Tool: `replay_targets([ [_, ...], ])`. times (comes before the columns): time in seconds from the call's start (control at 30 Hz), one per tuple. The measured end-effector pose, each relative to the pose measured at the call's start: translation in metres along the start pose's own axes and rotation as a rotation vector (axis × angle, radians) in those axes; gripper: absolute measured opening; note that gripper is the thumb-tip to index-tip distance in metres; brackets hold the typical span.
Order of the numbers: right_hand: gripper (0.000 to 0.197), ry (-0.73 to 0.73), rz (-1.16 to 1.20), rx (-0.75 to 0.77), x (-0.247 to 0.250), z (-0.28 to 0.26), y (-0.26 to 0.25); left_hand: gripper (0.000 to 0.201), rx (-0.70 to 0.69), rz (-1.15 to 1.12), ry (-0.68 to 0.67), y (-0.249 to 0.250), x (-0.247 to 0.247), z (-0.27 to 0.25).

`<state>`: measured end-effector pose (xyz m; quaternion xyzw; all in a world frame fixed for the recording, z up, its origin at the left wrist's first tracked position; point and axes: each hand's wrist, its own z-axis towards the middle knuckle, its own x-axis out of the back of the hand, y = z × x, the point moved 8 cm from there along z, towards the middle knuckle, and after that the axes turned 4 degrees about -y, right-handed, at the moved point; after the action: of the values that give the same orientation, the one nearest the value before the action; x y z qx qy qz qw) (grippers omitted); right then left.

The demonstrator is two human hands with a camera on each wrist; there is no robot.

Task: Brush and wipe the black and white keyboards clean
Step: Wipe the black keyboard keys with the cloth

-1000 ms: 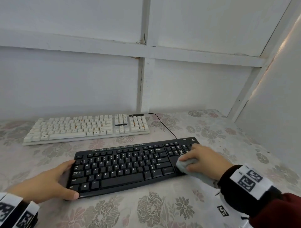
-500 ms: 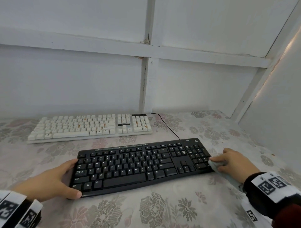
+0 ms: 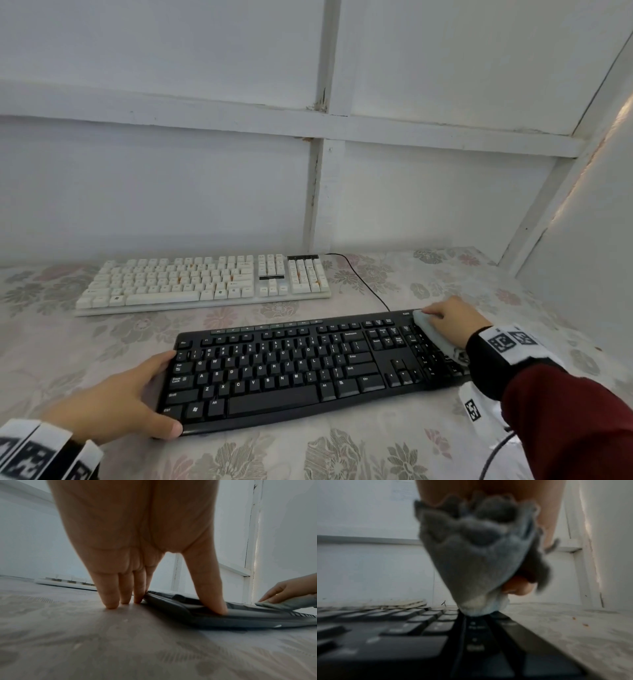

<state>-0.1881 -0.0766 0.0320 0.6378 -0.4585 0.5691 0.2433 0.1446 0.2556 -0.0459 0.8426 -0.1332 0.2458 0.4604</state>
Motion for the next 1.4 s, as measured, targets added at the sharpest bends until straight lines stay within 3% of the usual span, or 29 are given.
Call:
replay_targets([
  [0.3, 0.028, -0.15, -0.126, -0.05, -0.008, -0.034, 0.02, 0.156, 0.012, 0.014, 0.01, -0.003, 0.001, 0.0],
  [0.7, 0.02, -0.232, -0.045, -0.086, -0.007, -0.08, 0.049, 0.157, 0.007, 0.006, 0.004, 0.0, 0.001, -0.001],
  [0.83, 0.027, -0.162, 0.07, -0.038, 0.001, -0.088, 0.056, 0.158, -0.008, -0.013, 0.009, 0.008, 0.001, -0.005],
  [1.0, 0.034, -0.045, 0.299, 0.072, 0.018, -0.091, 0.052, 0.144, 0.021, 0.023, 0.031, 0.005, 0.0, -0.014],
  [1.17, 0.033, -0.062, 0.385, 0.174, 0.021, -0.09, 0.046, 0.132, 0.04, 0.113, 0.073, 0.005, -0.005, -0.029],
  [1.3, 0.038, -0.066, 0.412, 0.241, 0.016, -0.089, 0.037, 0.11, 0.031, 0.045, 0.094, 0.01, -0.009, -0.046],
  [1.4, 0.039, -0.077, 0.426, 0.29, 0.016, -0.093, 0.022, 0.115, 0.028, 0.021, 0.128, 0.007, -0.002, -0.059],
])
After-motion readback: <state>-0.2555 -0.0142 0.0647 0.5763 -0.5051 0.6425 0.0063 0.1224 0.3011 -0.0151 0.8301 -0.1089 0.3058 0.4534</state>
